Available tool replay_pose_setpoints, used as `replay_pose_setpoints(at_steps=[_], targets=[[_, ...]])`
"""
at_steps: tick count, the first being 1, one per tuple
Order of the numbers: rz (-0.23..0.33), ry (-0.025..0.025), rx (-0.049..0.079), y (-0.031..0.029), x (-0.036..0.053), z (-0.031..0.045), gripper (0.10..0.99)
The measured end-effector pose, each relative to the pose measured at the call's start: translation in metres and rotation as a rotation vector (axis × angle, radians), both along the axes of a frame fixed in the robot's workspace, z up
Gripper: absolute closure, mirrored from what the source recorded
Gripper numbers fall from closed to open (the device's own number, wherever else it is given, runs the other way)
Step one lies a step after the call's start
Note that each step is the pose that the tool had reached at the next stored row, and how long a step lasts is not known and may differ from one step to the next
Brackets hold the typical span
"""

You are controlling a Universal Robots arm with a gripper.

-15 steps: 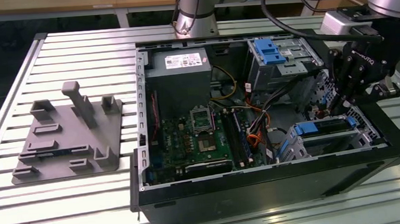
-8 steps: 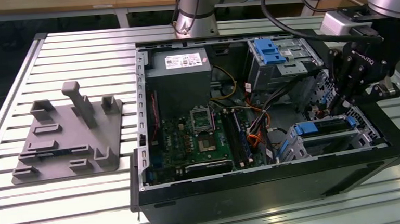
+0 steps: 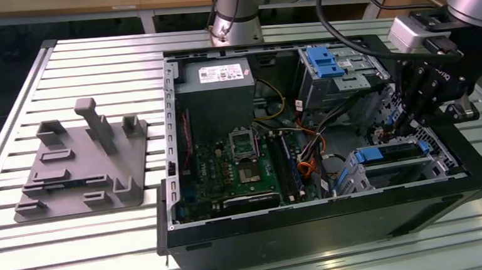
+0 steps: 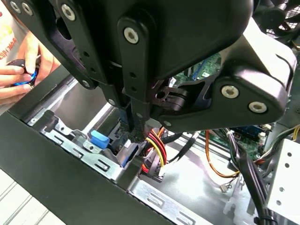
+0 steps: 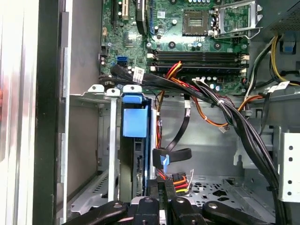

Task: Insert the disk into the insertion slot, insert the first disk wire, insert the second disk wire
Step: 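Insert the first disk wire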

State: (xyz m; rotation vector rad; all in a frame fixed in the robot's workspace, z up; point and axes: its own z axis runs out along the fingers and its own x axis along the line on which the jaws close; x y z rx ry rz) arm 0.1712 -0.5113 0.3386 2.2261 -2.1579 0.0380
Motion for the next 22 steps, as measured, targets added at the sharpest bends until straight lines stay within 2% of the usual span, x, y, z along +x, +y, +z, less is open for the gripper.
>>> replay_pose_setpoints(at_steps=[2,6,15,22], targets=[[-0.001,0.0,0.002,-0.0031,0.0,0.0,0.922],[-0.003,0.0001,0.016,-0.0073,0.0,0.0001,0.922],[-0.008,0.0002,0.016,-0.0079,0.0,0.0002,0.922],[-0.008,0.0046,0.016,-0.0086,0.0001,0.0001,0.922]])
